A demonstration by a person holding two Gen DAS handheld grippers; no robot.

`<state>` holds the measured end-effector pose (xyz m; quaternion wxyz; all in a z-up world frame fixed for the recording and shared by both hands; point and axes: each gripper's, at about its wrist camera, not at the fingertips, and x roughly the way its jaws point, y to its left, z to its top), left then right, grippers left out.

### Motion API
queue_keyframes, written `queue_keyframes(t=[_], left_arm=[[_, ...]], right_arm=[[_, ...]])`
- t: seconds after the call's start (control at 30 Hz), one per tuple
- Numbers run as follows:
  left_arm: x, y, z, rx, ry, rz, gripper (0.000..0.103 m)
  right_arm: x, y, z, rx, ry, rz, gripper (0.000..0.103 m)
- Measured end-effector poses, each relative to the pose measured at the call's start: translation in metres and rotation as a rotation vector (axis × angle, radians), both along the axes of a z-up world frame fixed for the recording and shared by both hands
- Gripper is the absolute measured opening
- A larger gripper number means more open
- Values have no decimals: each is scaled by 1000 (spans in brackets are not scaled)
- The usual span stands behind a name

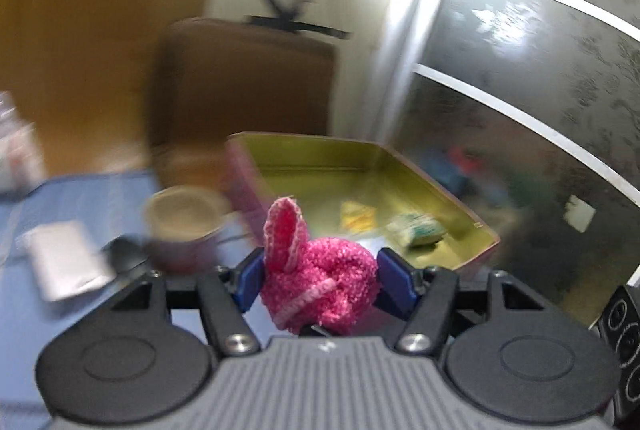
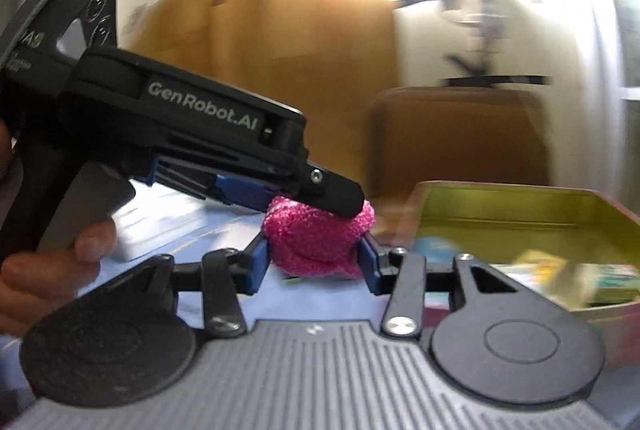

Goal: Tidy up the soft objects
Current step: 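Carry the pink pouch into the pink tin and release it, then move the left gripper back over the table toward the bagged phone case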

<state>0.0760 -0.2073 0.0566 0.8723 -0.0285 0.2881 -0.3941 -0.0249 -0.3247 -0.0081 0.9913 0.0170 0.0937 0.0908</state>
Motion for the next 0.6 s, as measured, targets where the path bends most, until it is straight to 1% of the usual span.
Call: queue_keyframes(t=[0.07, 0.13, 0.17, 0.2, 0.27, 0.3, 0.37, 0.43, 0.5, 0.6], left_arm=[[9, -29, 0, 0, -2, -32, 62], [17, -59, -2, 20, -14, -37, 67], [20, -73, -4, 46, -33, -27, 79], [22, -85, -8, 81, -58, -8, 89], [25, -102, -15, 135, -97, 31, 88], [26, -105, -17, 148, -94, 40, 87], [25, -101, -21, 135, -75, 52, 87], [21, -90, -22, 115, -75, 52, 87], [16, -79, -21, 112, -90, 63, 87], [9, -61, -18, 83, -98, 63, 87]], right_arm=[[4, -21, 1, 0, -4, -70, 50], [15, -40, -1, -3, 6, -146, 50], [23, -47, -3, -1, 15, -181, 50], [34, -57, -6, 6, 29, -230, 50], [56, -70, -13, 18, 69, -331, 55], [64, -76, -16, 22, 89, -361, 55], [69, -84, -20, 49, 98, -394, 58], [58, -88, -22, 81, 76, -395, 60], [49, -84, -23, 85, 66, -392, 60], [35, -77, -24, 97, 44, -391, 60]])
